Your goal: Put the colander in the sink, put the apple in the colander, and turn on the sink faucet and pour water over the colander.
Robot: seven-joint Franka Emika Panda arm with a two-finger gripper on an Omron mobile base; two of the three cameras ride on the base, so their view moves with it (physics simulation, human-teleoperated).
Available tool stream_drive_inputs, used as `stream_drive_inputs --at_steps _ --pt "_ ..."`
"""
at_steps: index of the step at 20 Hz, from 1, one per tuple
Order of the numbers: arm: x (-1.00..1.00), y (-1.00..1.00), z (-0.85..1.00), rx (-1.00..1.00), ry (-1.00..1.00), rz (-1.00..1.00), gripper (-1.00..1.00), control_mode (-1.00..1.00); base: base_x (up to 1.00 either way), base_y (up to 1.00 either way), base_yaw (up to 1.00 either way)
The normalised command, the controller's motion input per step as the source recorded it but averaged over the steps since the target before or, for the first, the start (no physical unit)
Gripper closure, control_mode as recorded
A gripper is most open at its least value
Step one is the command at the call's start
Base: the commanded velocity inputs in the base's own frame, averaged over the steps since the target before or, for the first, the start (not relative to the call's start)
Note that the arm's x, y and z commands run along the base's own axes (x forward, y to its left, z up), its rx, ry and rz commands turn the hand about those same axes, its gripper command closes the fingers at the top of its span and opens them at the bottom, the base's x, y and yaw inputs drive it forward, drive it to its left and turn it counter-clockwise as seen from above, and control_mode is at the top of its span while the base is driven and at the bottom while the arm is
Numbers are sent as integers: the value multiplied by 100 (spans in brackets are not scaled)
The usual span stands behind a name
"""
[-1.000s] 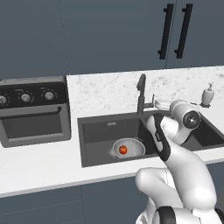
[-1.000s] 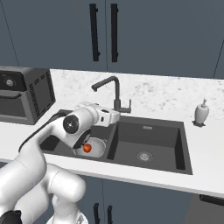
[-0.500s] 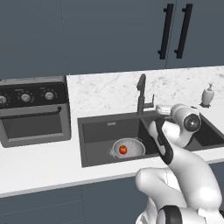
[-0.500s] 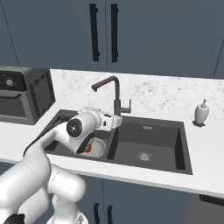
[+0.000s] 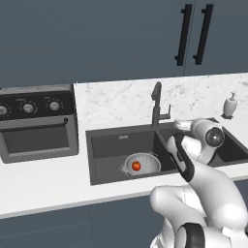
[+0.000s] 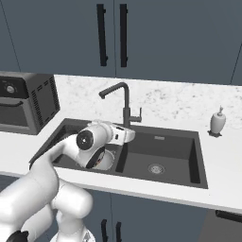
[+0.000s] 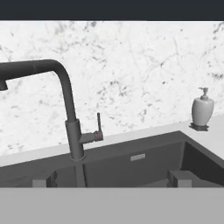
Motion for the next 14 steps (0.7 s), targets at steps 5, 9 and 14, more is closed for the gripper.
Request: stream_drive_inputs --at_steps 5,9,14 --pt "0 -8 -19 0 6 0 -100 -100 0 0 0" --pt "8 -3 -3 0 10 2 -100 -100 0 0 0" --pt "52 -11 0 0 2 11 -100 -100 0 0 0"
